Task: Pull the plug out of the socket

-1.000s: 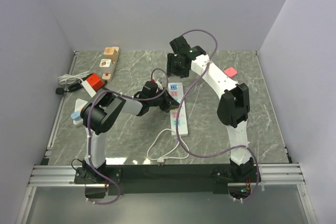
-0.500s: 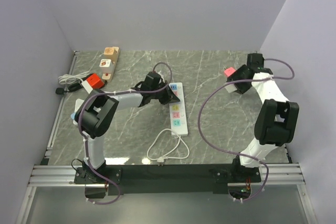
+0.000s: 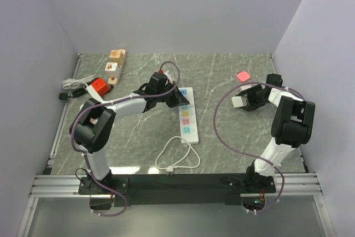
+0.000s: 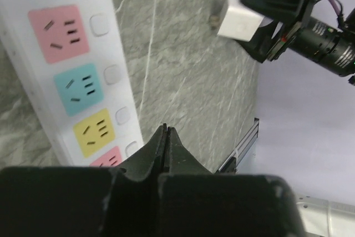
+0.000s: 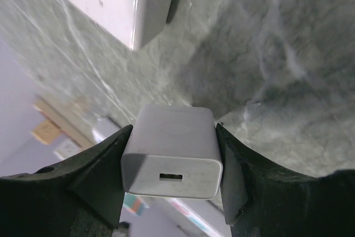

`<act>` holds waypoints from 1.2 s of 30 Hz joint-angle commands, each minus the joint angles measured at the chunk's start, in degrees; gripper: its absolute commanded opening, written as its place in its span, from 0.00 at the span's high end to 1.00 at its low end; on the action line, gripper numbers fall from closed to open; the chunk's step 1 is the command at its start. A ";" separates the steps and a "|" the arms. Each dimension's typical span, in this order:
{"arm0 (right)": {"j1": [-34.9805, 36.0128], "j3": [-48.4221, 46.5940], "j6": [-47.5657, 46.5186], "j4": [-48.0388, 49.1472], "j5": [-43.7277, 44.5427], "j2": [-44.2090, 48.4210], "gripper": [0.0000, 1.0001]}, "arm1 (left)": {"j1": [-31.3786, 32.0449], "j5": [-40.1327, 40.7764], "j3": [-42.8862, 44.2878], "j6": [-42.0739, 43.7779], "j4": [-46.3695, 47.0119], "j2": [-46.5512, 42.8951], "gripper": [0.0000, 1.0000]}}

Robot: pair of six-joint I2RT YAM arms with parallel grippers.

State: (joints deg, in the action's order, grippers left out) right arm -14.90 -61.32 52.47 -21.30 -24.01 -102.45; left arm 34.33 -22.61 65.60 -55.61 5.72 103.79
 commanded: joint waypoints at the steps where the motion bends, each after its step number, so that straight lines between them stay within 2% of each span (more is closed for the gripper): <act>1: -2.59 1.29 4.39 5.39 -2.62 -1.78 1.00 | 0.04 0.29 -1.88 0.42 0.44 -2.97 0.99; 3: -3.29 1.20 4.66 4.78 -2.01 -2.57 1.00 | 0.04 0.46 -2.67 0.24 0.61 -3.24 0.99; 5: -4.17 0.94 4.75 4.16 -0.96 -3.10 0.85 | 0.04 0.55 -3.11 0.24 0.61 -3.50 0.99; 6: -4.52 0.85 4.92 3.90 -0.60 -3.10 0.70 | 0.04 0.46 -3.11 0.16 0.61 -3.50 0.99; 8: -5.49 -0.02 4.84 2.67 -0.25 -3.54 0.57 | 0.04 0.38 -3.11 0.24 0.61 -3.59 0.99; 9: -5.76 -0.46 4.58 2.06 -0.07 -3.63 0.45 | 0.04 0.37 -3.03 0.24 0.61 -3.51 0.99; 11: -6.37 -1.52 4.22 0.65 0.45 -3.54 0.39 | 0.04 0.38 -2.85 0.24 0.61 -3.50 0.99; 13: -6.90 -1.79 4.22 -0.06 0.80 -2.84 0.28 | 0.04 0.20 -2.76 0.16 0.70 -3.33 0.99; 24: -7.25 -4.51 1.41 -3.22 -1.30 -1.53 0.23 | 0.04 -0.33 -2.85 0.42 0.96 -3.59 0.99; 26: -7.25 -3.90 0.71 -3.75 -0.16 0.93 0.23 | -0.05 -0.24 -3.02 0.42 0.96 -3.94 0.99; 29: -7.25 -1.35 -0.61 -4.28 2.21 4.62 0.32 | -0.05 -0.33 -3.46 0.33 1.23 -4.38 0.99; 30: -7.25 0.65 -0.70 -4.28 2.56 6.02 0.45 | -0.05 -0.42 -3.73 0.33 1.58 -4.64 0.99; 31: -7.25 1.81 -0.79 -3.93 3.26 6.65 0.48 | -0.05 -0.50 -4.16 0.16 1.75 -4.65 0.99; 32: -7.25 3.21 -0.70 -3.14 3.27 7.26 0.73 | -0.05 -0.59 -4.34 0.16 1.93 -4.73 0.99; 34: -7.17 6.99 -0.26 -0.78 2.92 8.76 0.98 | -0.05 -0.59 -4.95 0.07 2.11 -5.00 0.99; 36: -7.08 9.45 0.18 0.37 3.18 9.29 1.00 | -0.05 -0.68 -5.13 0.07 2.02 -5.17 0.99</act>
State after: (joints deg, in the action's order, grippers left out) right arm -22.02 -55.37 52.71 -23.14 -22.11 -94.87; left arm 34.33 -22.65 60.99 -55.68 5.76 101.32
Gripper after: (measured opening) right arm 0.015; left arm 0.013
